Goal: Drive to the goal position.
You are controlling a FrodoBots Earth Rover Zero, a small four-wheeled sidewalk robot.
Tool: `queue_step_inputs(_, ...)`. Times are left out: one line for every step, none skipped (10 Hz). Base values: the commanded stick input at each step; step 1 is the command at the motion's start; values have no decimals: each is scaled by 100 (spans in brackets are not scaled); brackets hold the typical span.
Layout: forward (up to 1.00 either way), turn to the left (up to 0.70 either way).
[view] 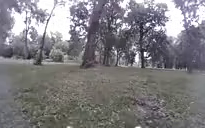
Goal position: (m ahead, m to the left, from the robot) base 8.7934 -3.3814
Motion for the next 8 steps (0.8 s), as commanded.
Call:
queue_step_inputs(28,-67)
queue_step_inputs(6,-24)
queue_step_inputs(6,-26)
queue_step_inputs(7,-30)
queue_step_inputs(7,-30)
queue_step_inputs(7,-30)
queue_step_inputs(7,-8)
queue_step_inputs(6,0)
